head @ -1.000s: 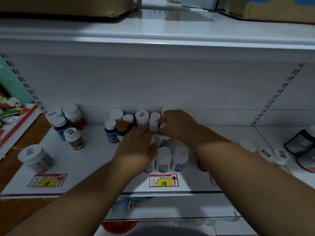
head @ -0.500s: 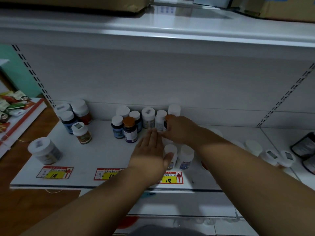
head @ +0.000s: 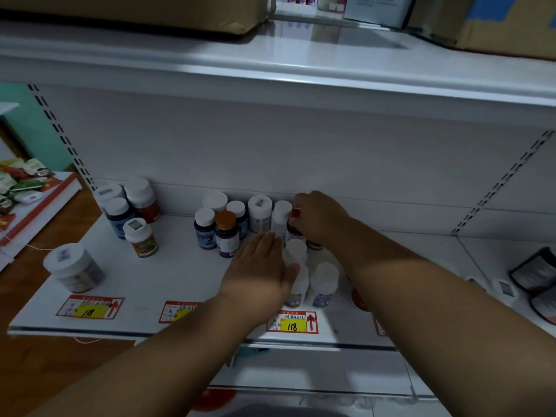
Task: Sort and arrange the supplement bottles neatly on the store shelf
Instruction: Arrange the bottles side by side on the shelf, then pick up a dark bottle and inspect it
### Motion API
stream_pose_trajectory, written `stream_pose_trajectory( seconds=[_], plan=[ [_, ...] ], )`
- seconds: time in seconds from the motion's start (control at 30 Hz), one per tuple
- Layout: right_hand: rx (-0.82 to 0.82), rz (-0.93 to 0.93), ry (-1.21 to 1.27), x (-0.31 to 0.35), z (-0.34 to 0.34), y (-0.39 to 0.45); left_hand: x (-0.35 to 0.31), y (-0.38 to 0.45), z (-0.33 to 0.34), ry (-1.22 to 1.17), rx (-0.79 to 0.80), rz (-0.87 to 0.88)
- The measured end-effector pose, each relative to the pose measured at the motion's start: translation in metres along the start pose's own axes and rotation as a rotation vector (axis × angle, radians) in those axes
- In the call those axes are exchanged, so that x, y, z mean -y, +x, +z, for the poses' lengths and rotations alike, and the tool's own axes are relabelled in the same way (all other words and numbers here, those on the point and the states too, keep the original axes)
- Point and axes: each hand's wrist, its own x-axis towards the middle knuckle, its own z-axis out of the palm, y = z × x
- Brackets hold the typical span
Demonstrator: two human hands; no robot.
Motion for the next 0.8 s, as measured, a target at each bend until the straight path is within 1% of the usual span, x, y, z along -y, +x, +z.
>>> stream_pose_trajectory(
  seconds=[0.1,0.2,0.27,0.33,0.47,0.57,0.6,0.7,0.8],
  plan=[
    [-0.011,0.006,-0.052,0.004,0.002,0.002,0.002,0.005,-0.008,-0.021,-0.029,0.010],
    [-0.050,0.010,-0.038,0.003,-0.001,-0.002,0.002,0.011,-0.018,-0.048,-0.039,0.012],
    [-0.136,0.015,0.024,0.000,-0.009,-0.007,0.006,0.014,-0.021,-0.066,-0.021,-0.021],
    [-0.245,0.007,0.080,-0.001,-0.020,-0.013,0.009,0.018,-0.027,-0.115,-0.062,-0.041],
    [-0.465,0.051,0.217,0.002,-0.043,-0.033,0.007,0.023,-0.039,-0.247,-0.086,-0.071],
    [-0.544,-0.005,0.352,0.003,-0.048,-0.048,0.003,0.022,-0.045,-0.370,-0.154,-0.070],
    [-0.563,0.004,0.426,0.004,-0.049,-0.055,0.000,0.020,-0.047,-0.409,-0.171,-0.068],
    [-0.586,0.145,0.717,0.009,-0.052,-0.078,-0.010,0.010,-0.052,-0.512,-0.172,-0.061],
    [-0.623,0.315,0.846,0.009,-0.056,-0.098,-0.023,0.002,-0.053,-0.616,-0.164,0.011]
  ],
)
